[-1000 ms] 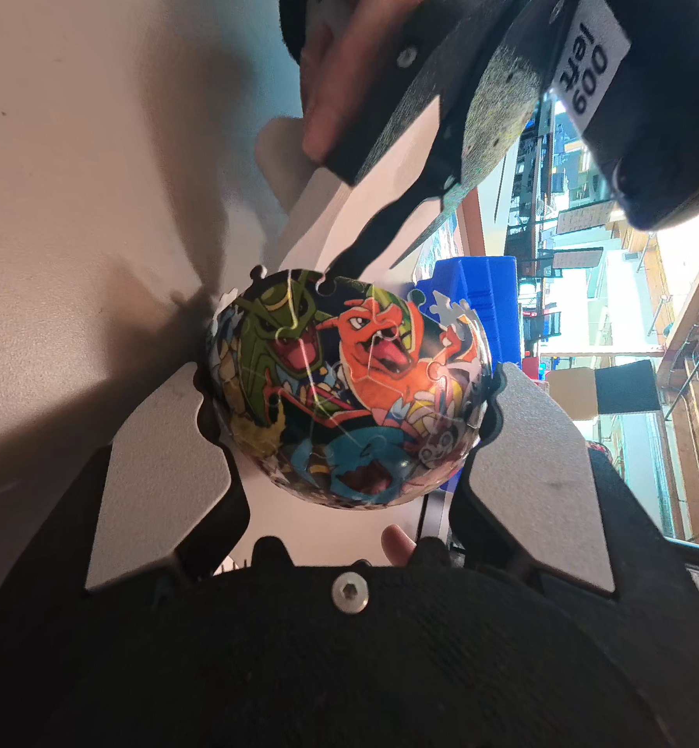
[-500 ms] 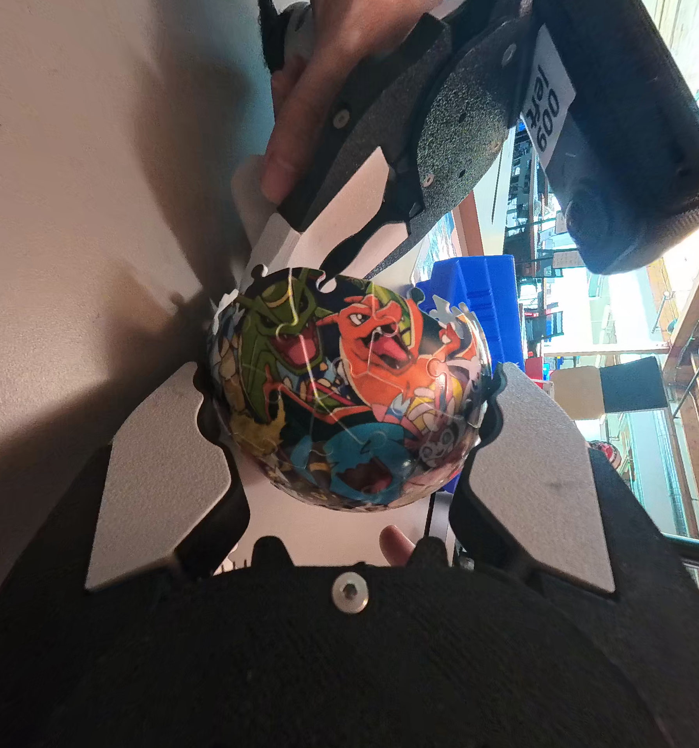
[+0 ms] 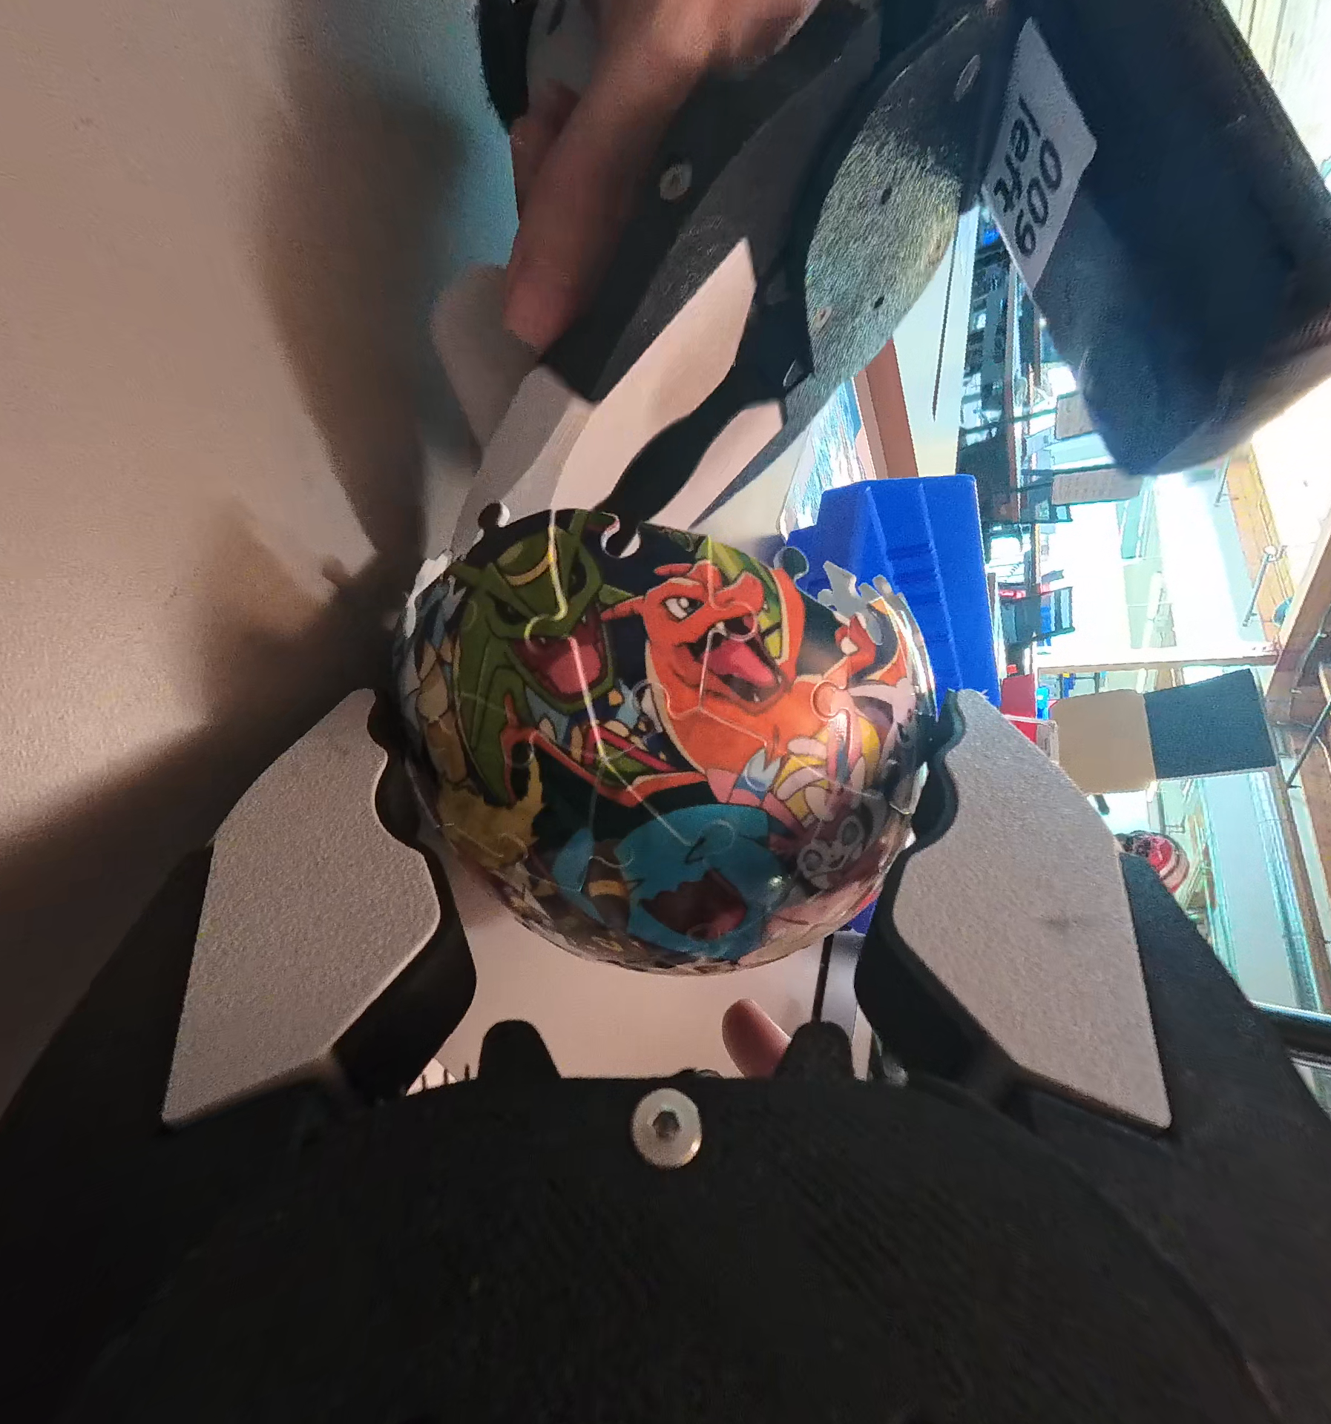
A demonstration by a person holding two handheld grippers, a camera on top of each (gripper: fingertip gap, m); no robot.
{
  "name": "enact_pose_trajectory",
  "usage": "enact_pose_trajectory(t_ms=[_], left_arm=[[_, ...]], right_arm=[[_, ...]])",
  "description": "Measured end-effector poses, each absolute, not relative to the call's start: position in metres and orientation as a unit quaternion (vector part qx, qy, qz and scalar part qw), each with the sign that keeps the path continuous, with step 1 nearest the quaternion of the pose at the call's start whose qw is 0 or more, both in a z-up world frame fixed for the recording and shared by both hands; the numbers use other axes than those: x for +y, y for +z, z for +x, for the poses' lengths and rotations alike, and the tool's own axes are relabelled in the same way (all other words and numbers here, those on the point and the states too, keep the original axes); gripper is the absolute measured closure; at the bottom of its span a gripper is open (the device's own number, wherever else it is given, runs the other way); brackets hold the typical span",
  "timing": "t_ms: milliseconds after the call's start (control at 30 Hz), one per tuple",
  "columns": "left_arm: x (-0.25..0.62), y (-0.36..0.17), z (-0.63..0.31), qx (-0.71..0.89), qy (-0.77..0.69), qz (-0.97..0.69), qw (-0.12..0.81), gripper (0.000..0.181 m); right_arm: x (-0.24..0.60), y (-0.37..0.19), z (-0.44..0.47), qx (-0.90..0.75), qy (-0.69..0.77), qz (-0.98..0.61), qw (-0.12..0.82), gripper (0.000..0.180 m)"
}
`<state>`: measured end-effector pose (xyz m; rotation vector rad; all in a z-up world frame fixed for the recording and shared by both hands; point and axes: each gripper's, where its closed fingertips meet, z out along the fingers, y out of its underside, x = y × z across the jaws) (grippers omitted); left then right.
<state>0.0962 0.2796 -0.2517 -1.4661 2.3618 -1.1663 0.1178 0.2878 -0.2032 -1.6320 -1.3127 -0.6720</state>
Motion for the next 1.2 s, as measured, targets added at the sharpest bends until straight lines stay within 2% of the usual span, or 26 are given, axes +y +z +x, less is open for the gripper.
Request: enact_pose_trajectory(t_ms=[33, 133, 267, 333, 567, 867, 1200], left_arm=[[0.28, -0.248, 0.096, 0.775, -0.398, -0.487, 0.063, 0.156], [0.288, -0.229, 0.11, 0.731, -0.445, -0.509, 0.094, 0.144], [0.337, -0.224, 0.153, 0.637, -0.395, -0.614, 0.248, 0.09], [0.349, -0.236, 0.156, 0.64, -0.344, -0.628, 0.279, 0.082], [0.34, -0.254, 0.157, 0.68, -0.325, -0.616, 0.228, 0.08], [0.337, -0.263, 0.164, 0.705, -0.292, -0.606, 0.224, 0.078], [0.332, -0.263, 0.166, 0.721, -0.275, -0.598, 0.216, 0.084]], right_arm=[[0.288, -0.203, 0.119, -0.531, -0.272, -0.662, 0.454, 0.053], [0.288, -0.203, 0.119, -0.527, -0.267, -0.664, 0.458, 0.053], [0.288, -0.203, 0.12, -0.524, -0.265, -0.665, 0.461, 0.053], [0.288, -0.203, 0.121, -0.522, -0.264, -0.666, 0.462, 0.053], [0.288, -0.203, 0.123, -0.516, -0.259, -0.668, 0.469, 0.053], [0.289, -0.203, 0.123, -0.509, -0.252, -0.669, 0.479, 0.052], [0.289, -0.203, 0.124, -0.507, -0.25, -0.67, 0.481, 0.052]])
